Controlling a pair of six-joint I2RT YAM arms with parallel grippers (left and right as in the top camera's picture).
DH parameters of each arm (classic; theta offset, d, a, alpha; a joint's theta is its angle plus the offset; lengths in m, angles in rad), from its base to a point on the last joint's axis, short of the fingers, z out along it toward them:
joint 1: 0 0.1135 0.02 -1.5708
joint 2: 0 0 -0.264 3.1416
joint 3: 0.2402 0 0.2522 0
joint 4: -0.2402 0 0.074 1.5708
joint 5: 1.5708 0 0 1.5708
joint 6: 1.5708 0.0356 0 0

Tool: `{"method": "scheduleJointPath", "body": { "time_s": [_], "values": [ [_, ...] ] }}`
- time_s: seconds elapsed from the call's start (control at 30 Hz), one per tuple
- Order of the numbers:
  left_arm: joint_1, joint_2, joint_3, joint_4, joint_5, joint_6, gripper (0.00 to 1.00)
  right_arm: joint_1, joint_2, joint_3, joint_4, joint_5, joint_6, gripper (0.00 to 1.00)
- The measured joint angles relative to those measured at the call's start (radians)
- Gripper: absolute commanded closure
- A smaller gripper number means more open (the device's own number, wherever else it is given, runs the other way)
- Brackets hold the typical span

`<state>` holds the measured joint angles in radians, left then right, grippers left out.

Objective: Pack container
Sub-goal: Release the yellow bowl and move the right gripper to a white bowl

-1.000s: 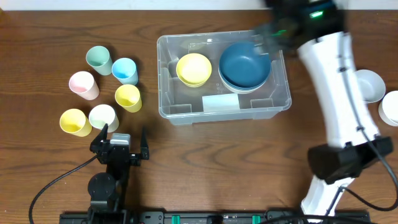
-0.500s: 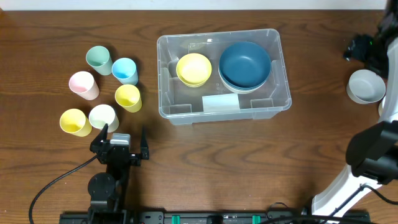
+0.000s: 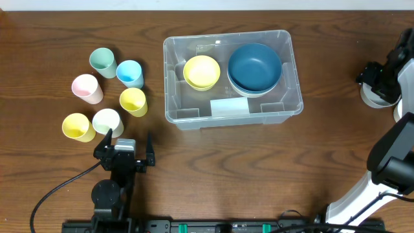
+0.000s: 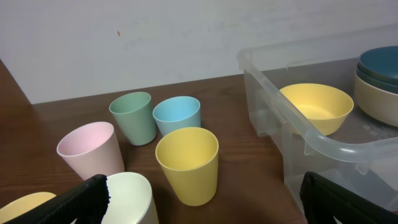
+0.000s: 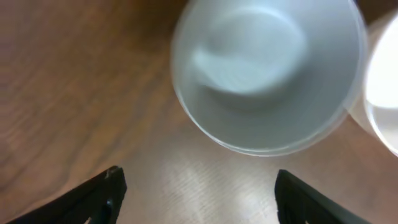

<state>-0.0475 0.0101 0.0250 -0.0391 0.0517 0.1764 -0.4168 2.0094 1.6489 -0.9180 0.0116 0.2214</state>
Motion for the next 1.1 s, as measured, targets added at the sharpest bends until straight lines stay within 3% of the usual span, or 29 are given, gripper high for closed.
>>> {"method": "scheduleJointPath", "body": {
  "time_s": [0.33,0.83,0.93,1.1],
  "values": [
    [0.000,0.000,0.000,0.000,0.000,0.000,0.02,0.000,0.000,-0.101,0.157,-0.050,-0.104,0.34],
    [0.000,0.000,0.000,0.000,0.000,0.000,0.02,0.000,0.061,-0.132,0.209,-0.038,-0.141,0.47],
    [0.000,0.000,0.000,0.000,0.000,0.000,0.02,-0.001,0.077,-0.135,0.214,-0.034,-0.148,0.56],
    [0.000,0.000,0.000,0.000,0.000,0.000,0.02,-0.001,0.081,-0.137,0.221,-0.027,-0.158,0.82]
  ]
}}
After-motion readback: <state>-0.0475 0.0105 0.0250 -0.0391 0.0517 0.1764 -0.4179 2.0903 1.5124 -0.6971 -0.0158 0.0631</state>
